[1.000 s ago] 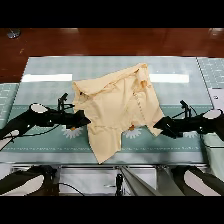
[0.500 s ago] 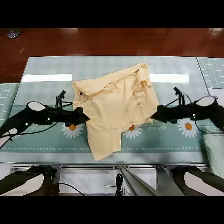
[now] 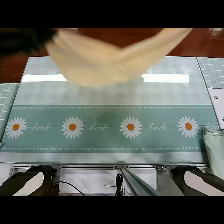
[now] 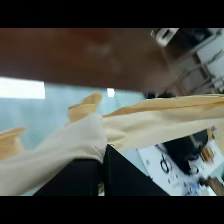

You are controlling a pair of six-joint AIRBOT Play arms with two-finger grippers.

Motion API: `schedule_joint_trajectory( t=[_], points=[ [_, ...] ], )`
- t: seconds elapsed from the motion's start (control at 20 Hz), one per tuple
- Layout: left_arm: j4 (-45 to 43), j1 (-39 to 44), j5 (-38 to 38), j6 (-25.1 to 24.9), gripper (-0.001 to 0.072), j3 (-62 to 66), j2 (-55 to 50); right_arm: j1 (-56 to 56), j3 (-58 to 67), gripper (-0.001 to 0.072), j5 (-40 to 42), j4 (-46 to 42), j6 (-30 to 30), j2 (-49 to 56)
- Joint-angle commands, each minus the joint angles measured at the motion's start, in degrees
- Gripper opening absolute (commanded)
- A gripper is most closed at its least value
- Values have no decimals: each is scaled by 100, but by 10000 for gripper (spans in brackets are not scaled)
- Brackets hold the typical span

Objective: Fold the shirts.

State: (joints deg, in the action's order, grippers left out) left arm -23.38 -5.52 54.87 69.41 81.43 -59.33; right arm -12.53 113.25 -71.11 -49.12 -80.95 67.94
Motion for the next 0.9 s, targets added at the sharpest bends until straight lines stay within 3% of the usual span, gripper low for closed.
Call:
schedule_joint_trajectory(
  t=[0.0,0.2,0.4,0.65,0.85],
  points=[
    [-122,-581,-192,26,22,1805,748,-417,1421,28,7,-658,-216,-820],
    [-1620,-1283,-173,284,22,2216,1934,-527,623,28,-85,-1934,-321,-2420],
    [-3095,-1694,33,702,22,2216,2981,-520,170,28,-750,-2361,-546,-3311],
    [-3427,-1770,881,702,23,2205,3399,-520,-173,28,-1014,-2448,-627,-3565],
    [-3353,-1770,1095,922,22,1451,3318,-522,-1449,28,-1029,-2081,-649,-3565]
  ],
)
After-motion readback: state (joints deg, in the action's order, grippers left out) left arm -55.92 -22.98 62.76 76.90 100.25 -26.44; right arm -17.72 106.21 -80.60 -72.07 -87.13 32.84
